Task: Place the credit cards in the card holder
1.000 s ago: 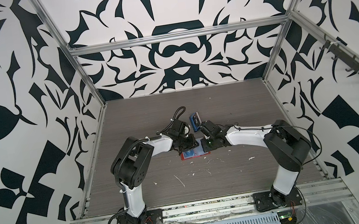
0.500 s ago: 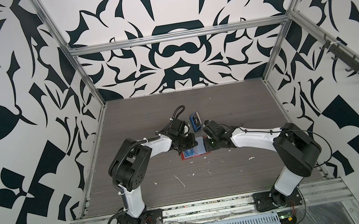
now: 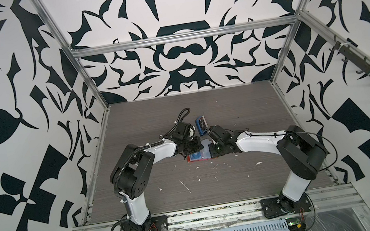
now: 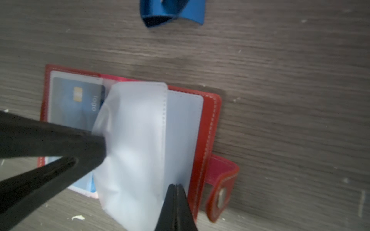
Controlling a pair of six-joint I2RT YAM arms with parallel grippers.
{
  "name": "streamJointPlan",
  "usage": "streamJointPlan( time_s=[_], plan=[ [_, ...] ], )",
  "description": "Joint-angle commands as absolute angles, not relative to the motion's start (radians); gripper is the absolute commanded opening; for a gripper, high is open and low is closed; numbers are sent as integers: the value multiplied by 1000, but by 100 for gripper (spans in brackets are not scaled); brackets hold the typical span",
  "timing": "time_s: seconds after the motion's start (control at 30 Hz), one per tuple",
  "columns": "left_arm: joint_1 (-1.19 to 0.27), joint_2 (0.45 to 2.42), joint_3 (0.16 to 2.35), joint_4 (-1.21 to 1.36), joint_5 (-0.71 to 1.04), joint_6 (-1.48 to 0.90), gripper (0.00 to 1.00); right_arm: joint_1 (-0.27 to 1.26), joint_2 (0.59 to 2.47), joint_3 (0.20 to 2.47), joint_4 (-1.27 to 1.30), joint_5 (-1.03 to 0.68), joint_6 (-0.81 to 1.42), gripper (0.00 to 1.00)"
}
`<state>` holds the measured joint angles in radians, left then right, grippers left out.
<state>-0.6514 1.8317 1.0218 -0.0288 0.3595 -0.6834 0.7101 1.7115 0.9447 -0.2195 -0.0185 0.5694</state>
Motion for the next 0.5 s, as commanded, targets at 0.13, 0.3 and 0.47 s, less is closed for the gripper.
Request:
streamJointPlan(
  time_s=[0.13, 0.3, 0.47],
  plan=[
    [-655, 1774, 987, -34, 315, -677, 21, 713, 1697, 942, -94, -115, 600, 7],
    [-655, 1682, 931, -39, 186, -687, 35, 713, 1716, 947, -48, -173, 604, 15],
    [-655, 1602, 892, -59, 88, -684, 36, 720, 1746, 972, -31, -216, 603, 17]
  ],
)
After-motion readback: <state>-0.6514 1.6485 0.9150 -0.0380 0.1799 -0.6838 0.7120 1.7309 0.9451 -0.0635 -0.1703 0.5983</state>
